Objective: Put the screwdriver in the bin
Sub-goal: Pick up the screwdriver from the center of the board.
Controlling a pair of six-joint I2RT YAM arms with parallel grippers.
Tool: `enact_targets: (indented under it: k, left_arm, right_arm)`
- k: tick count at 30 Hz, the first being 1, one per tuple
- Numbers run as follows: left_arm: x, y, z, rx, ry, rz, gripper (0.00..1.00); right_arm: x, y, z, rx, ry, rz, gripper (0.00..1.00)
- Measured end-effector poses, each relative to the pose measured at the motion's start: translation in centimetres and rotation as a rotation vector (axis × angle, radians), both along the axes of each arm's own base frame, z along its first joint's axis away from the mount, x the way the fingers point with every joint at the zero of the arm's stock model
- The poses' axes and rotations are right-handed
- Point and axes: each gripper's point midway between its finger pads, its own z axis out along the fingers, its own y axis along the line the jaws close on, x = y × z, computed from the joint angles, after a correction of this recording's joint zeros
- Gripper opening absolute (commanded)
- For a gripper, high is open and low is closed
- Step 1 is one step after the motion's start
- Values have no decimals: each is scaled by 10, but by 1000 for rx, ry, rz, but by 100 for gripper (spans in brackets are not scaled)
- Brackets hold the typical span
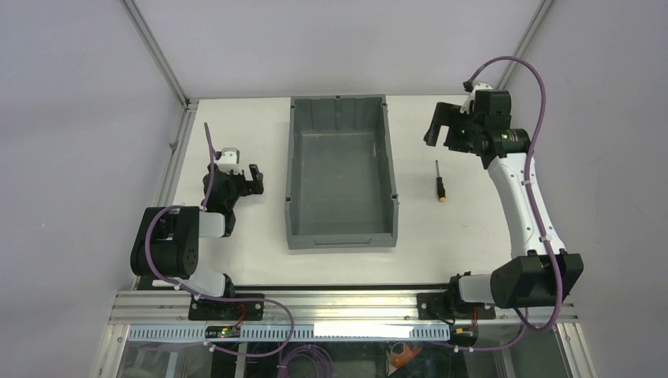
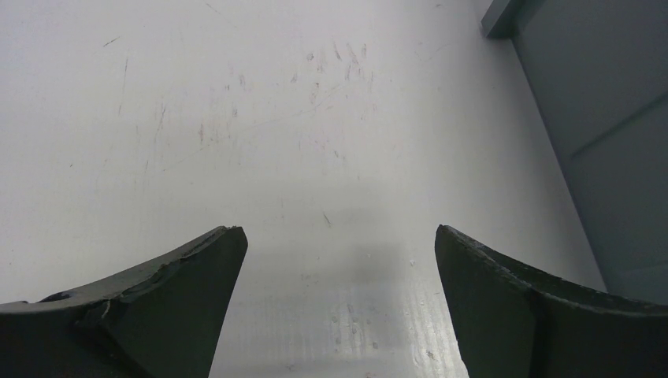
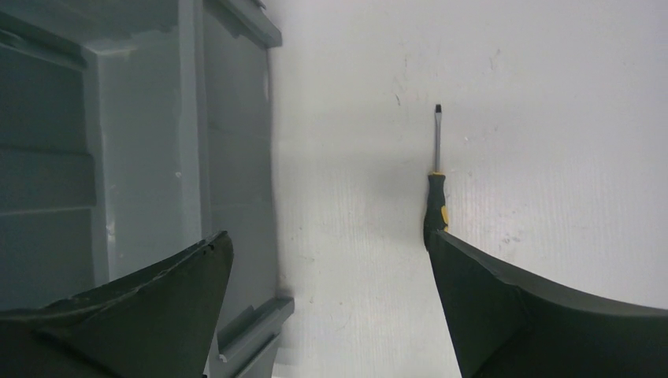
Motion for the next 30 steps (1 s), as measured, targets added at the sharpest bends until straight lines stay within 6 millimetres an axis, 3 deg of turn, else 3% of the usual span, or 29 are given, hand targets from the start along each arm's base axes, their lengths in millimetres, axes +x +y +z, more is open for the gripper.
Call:
enact_targets:
  k: [7, 19, 30]
  left_arm:
    - [0, 0, 0, 0, 0, 0, 99]
    - [0, 0, 0, 0, 0, 0, 99]
    - [0, 0, 0, 0, 0, 0, 99]
  right_arm:
    - [2, -10, -24, -72, 144, -26, 99]
    - [3, -24, -105, -161, 384, -59, 94]
    - [-1, -30, -176, -200, 531, -70, 82]
